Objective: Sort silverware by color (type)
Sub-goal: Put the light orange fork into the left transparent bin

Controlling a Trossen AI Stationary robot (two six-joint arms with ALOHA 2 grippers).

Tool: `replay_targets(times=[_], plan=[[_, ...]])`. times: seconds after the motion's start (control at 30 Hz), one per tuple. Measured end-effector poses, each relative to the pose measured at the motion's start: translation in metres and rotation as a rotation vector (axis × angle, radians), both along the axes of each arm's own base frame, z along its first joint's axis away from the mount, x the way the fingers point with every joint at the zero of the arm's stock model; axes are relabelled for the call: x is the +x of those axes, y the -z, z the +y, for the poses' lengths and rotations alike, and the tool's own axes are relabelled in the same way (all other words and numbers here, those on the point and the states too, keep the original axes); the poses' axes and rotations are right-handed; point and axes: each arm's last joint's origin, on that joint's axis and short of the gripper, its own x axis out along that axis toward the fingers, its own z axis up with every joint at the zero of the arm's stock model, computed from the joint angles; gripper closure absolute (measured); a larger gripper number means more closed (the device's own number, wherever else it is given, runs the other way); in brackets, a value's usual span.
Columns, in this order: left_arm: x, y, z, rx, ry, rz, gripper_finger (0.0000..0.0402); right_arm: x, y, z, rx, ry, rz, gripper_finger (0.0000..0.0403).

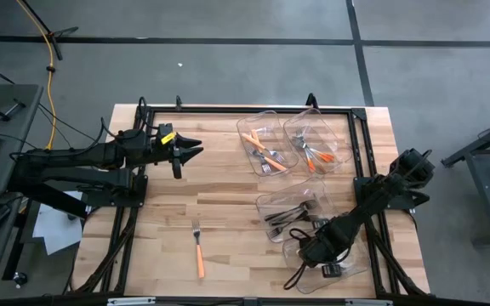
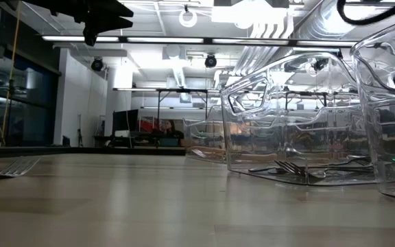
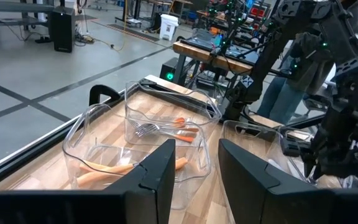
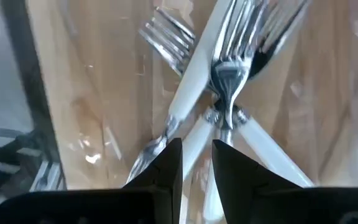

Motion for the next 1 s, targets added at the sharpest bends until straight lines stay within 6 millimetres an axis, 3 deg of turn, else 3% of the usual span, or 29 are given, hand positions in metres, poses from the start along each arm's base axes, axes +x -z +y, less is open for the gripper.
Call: replay_targets(times=[0.27, 0.43, 0.57, 0.77, 1.0], plan=[[0.000, 0.000, 0.000, 0.000, 0.000, 0.000, 0.0291, -0.025, -0.045, -0.015, 0.028, 0.002, -0.144, 0.0331], [0.000, 0.000, 0.000, 0.000, 0.000, 0.001, 0.0291, -0.048, -0.065, -0.034, 0.043, 0.159, -0.241, 0.0331], [0.000, 0.000, 0.000, 0.000, 0.000, 0.000, 0.0291, -0.055, -0.077, -0.049, 0.064, 0.316, -0.393, 0.0331], [0.000, 0.000, 0.000, 0.000, 0.000, 0.000, 0.0291, -0.038, -0.088, -0.071, 0.120, 0.537, -0.712, 0.0331], [0.000, 0.000, 0.000, 0.000, 0.000, 0.000, 0.0291, 0.000, -0.091, -0.110, 0.119, 0.589, -1.015, 0.0331]])
